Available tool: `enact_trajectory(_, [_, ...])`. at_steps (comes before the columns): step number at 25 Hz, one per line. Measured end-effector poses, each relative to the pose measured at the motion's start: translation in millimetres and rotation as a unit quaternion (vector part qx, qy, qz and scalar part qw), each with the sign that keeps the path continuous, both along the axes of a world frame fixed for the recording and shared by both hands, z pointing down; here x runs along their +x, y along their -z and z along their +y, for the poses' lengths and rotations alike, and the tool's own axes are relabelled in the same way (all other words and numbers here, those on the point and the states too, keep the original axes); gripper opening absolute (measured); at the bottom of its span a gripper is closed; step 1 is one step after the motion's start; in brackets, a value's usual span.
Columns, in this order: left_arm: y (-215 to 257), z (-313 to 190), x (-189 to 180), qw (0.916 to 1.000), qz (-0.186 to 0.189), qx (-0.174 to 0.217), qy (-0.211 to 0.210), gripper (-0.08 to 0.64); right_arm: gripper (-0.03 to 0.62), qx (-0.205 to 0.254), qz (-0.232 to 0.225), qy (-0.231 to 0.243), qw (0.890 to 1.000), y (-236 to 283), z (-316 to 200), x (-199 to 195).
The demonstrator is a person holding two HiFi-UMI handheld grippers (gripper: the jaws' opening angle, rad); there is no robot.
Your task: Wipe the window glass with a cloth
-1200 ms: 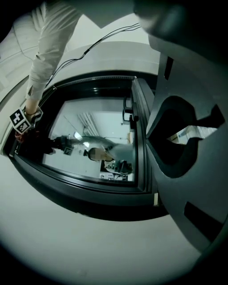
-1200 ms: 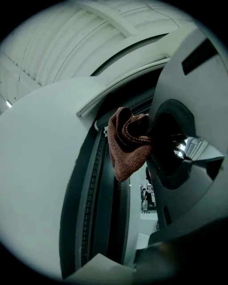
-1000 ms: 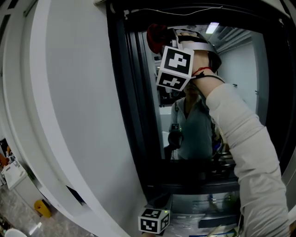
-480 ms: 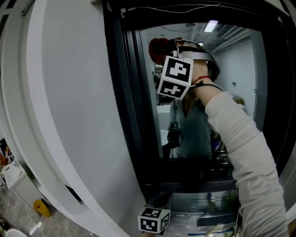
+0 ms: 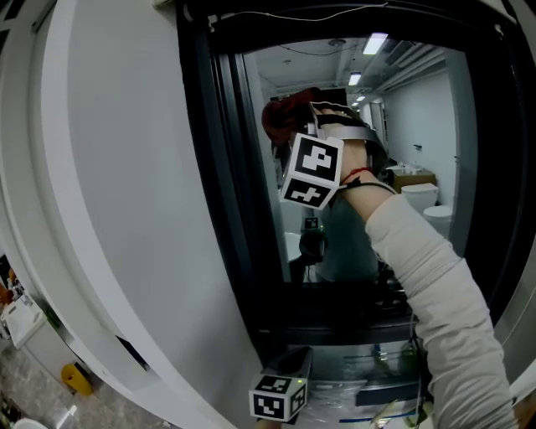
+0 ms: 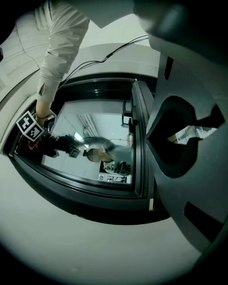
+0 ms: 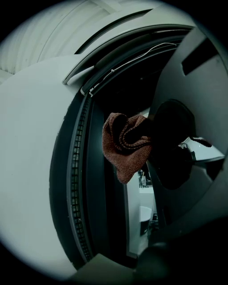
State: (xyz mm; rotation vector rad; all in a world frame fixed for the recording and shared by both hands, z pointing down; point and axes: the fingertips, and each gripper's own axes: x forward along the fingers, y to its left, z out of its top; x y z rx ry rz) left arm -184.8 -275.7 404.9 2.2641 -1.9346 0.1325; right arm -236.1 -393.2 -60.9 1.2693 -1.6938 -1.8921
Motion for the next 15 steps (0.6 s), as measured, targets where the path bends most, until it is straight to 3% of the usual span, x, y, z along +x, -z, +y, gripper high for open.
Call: enact_trajectory(15, [0.0,5.2,4.9,1.0,0.008,0.001,-0.003,0.005,0.061,-0.07,0.036,0.027,0.997,-103.8,-4.2,2.7])
